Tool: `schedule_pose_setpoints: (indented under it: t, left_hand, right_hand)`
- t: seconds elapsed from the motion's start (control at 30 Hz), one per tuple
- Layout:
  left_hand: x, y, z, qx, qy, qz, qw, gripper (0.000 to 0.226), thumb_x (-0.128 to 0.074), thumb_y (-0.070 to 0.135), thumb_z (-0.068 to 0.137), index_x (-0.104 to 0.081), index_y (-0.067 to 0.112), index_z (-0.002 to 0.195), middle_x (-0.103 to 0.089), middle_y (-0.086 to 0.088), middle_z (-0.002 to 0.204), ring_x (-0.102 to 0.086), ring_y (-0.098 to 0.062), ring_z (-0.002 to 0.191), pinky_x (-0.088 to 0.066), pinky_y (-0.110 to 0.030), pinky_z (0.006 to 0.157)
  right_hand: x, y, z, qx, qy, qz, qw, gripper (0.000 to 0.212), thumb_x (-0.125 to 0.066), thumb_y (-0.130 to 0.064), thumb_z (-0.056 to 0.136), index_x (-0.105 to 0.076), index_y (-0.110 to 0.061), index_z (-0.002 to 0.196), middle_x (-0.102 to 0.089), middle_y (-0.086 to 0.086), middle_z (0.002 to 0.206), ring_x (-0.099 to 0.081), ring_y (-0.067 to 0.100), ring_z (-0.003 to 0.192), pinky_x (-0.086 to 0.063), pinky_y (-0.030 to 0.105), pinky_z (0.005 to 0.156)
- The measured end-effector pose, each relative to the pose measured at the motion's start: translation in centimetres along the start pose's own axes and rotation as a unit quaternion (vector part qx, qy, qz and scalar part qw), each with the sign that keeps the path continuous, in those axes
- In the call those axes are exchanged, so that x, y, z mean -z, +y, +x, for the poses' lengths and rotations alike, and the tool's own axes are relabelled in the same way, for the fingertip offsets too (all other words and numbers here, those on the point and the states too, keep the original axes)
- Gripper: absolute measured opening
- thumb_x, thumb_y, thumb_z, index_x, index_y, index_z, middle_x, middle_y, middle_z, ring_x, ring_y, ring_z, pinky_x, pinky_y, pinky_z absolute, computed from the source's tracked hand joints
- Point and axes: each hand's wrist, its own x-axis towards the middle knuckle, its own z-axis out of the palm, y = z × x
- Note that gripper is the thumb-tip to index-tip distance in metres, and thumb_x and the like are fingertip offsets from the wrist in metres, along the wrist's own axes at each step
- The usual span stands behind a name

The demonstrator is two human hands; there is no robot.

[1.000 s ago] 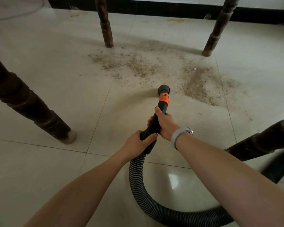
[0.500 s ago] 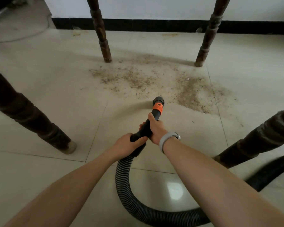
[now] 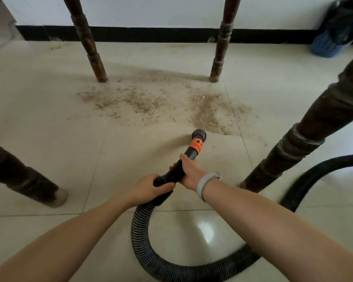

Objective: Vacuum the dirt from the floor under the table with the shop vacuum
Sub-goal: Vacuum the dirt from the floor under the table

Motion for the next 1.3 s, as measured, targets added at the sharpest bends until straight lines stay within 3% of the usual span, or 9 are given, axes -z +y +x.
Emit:
schedule_pose_setpoints:
  t: [0.07, 0.23, 0.37, 0.47, 0.67, 0.8, 0.93, 1.2, 1.3]
  left_hand:
    - [0.0, -0.4, -0.1, -0.008, -0.012, 0.005, 1.000, 0.029, -0.056, 0.051, 0.088, -0.057, 0.022, 0.092, -0.061, 0.009, 0.078, -0.057, -0.004, 0.068, -0.043, -0.016, 0.058]
    - [0.5, -1.6, -0.2, -0.024, -0.064, -0.003, 0.998, 0.026, -0.058, 0.048, 0.088, -0.059, 0.024, 0.097, -0.064, 0.007, 0.085, -0.060, -0.006, 0.075, -0.048, -0.021, 0.067]
    - [0.9, -2.1, -0.6, -0.050, -0.100, -0.029, 0.993, 0.015, -0.058, 0.045, 0.088, -0.058, 0.030, 0.089, -0.065, 0.008, 0.083, -0.061, -0.004, 0.071, -0.045, -0.011, 0.058]
    - [0.9, -1.9, -0.5, -0.057, -0.101, -0.043, 0.992, 0.016, -0.057, 0.043, 0.089, -0.058, 0.028, 0.089, -0.064, 0.006, 0.082, -0.061, -0.004, 0.068, -0.045, -0.009, 0.055]
    - [0.6, 0.1, 1.3, -0.086, -0.057, -0.086, 0.991, 0.021, -0.061, 0.044, 0.087, -0.062, 0.023, 0.082, -0.064, 0.004, 0.071, -0.060, -0.009, 0.059, -0.046, -0.016, 0.055]
    - [-0.2, 2.2, 3.3, -0.094, -0.018, -0.034, 0.995, 0.029, -0.060, 0.051, 0.086, -0.058, 0.023, 0.077, -0.060, 0.006, 0.072, -0.056, -0.009, 0.064, -0.042, -0.021, 0.059]
    - [-1.4, 4.0, 4.7, -0.106, -0.014, -0.001, 0.994, 0.032, -0.059, 0.055, 0.084, -0.053, 0.025, 0.076, -0.057, 0.007, 0.074, -0.054, -0.010, 0.068, -0.041, -0.024, 0.062]
    - [-2.9, 4.8, 5.2, -0.104, 0.012, 0.017, 0.994, 0.045, -0.059, 0.059, 0.081, -0.054, 0.019, 0.101, -0.062, 0.003, 0.087, -0.061, -0.015, 0.078, -0.049, -0.032, 0.072]
    - [-3.3, 4.7, 4.9, -0.113, 0.005, 0.012, 0.994, 0.045, -0.059, 0.057, 0.082, -0.053, 0.021, 0.109, -0.063, 0.004, 0.090, -0.061, -0.013, 0.079, -0.049, -0.031, 0.073]
  right_hand:
    - [0.2, 0.5, -0.1, -0.002, 0.015, -0.019, 1.000, 0.019, -0.044, -0.016, 0.099, -0.040, -0.010, 0.081, -0.051, 0.011, 0.077, -0.057, 0.025, 0.069, -0.051, 0.043, 0.086]
    - [0.2, 1.8, -0.5, -0.001, 0.048, -0.073, 0.996, 0.015, -0.042, -0.019, 0.097, -0.043, -0.007, 0.088, -0.053, 0.011, 0.088, -0.058, 0.037, 0.105, -0.050, 0.052, 0.092]
    - [0.3, 2.5, -0.8, 0.005, 0.057, -0.093, 0.994, 0.017, -0.040, -0.022, 0.098, -0.041, -0.006, 0.103, -0.055, 0.014, 0.101, -0.057, 0.038, 0.105, -0.051, 0.051, 0.089]
    - [0.4, 2.5, -0.8, 0.013, 0.075, -0.114, 0.991, 0.020, -0.038, -0.027, 0.099, -0.042, -0.007, 0.103, -0.054, 0.010, 0.089, -0.059, 0.035, 0.102, -0.053, 0.048, 0.088]
    - [1.2, 0.4, -0.2, 0.053, 0.134, -0.128, 0.981, 0.031, -0.038, -0.031, 0.096, -0.049, -0.003, 0.105, -0.055, 0.010, 0.086, -0.059, 0.034, 0.099, -0.051, 0.049, 0.091]
    - [3.2, -1.4, 0.5, 0.067, 0.187, -0.136, 0.971, 0.040, -0.033, -0.033, 0.098, -0.053, -0.001, 0.112, -0.057, 0.012, 0.093, -0.058, 0.033, 0.100, -0.048, 0.047, 0.095]
    - [5.1, -1.9, 1.1, 0.097, 0.238, -0.115, 0.959, 0.035, -0.032, -0.036, 0.097, -0.048, -0.006, 0.091, -0.051, 0.009, 0.076, -0.057, 0.033, 0.090, -0.048, 0.045, 0.094]
    - [6.5, -3.7, 2.0, 0.074, 0.205, -0.044, 0.975, 0.027, -0.045, -0.031, 0.093, -0.047, -0.005, 0.101, -0.053, 0.009, 0.085, -0.059, 0.033, 0.101, -0.049, 0.050, 0.093]
    - [6.8, -3.7, 2.7, 0.072, 0.186, -0.011, 0.980, 0.030, -0.049, -0.031, 0.093, -0.047, -0.005, 0.108, -0.058, 0.014, 0.101, -0.061, 0.034, 0.100, -0.050, 0.050, 0.091]
